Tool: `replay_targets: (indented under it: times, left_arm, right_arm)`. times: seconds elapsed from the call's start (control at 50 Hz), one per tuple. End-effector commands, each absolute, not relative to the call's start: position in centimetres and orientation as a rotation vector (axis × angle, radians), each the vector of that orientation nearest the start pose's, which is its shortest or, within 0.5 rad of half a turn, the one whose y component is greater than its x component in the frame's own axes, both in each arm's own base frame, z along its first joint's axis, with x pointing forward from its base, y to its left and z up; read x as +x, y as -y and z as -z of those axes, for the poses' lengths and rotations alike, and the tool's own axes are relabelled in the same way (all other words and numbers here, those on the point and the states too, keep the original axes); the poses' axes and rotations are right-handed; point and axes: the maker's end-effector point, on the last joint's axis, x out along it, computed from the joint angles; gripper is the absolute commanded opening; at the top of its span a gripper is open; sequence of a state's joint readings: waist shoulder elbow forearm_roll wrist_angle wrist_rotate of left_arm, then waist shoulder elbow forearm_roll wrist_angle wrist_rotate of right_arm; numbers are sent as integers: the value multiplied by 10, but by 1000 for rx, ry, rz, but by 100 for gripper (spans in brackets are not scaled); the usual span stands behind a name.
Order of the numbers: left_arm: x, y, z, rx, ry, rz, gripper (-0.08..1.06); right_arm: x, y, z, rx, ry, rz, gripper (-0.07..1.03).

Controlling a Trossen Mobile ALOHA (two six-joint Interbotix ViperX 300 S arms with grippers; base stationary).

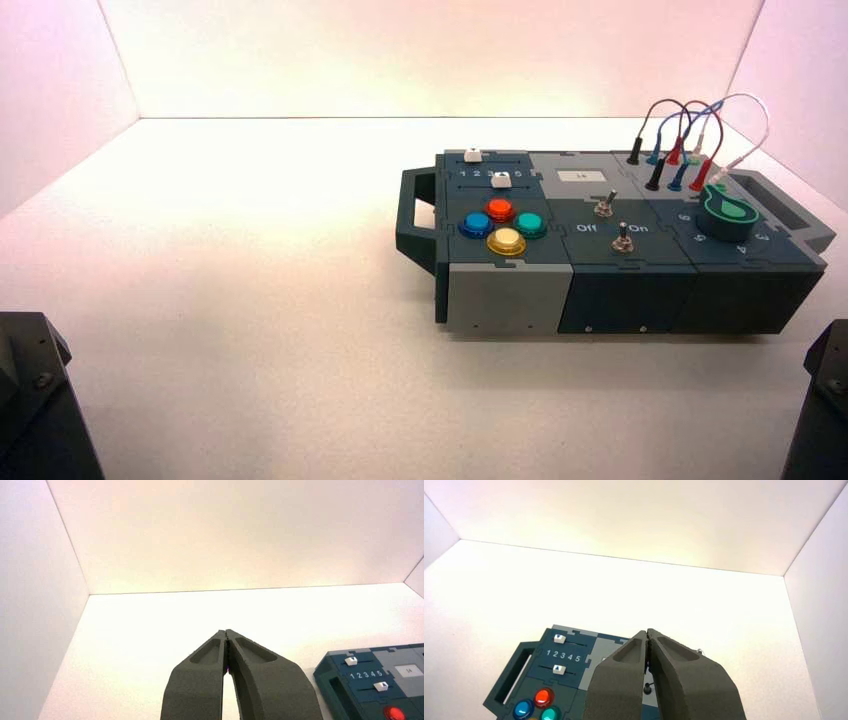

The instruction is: Move the left gripper to the left.

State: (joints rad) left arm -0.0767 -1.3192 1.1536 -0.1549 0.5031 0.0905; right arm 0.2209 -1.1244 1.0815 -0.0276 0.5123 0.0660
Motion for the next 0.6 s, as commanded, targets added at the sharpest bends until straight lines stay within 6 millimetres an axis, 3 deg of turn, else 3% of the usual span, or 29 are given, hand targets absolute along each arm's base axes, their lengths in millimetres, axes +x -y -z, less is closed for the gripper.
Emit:
replay_targets:
  times: [0.02, 0.44, 0.6]
  left_arm:
    - [188, 27, -258, -45, -324, 140, -3]
    - [189, 27, -260, -44, -322, 139, -3]
    - [199, 18, -276, -44, -289, 94, -3]
  right_arm:
    - [211, -44, -251, -5, -458, -190, -2]
    - [210, -46, -250, 0, -465, -196, -2]
    - [210, -46, -250, 3, -465, -199, -2]
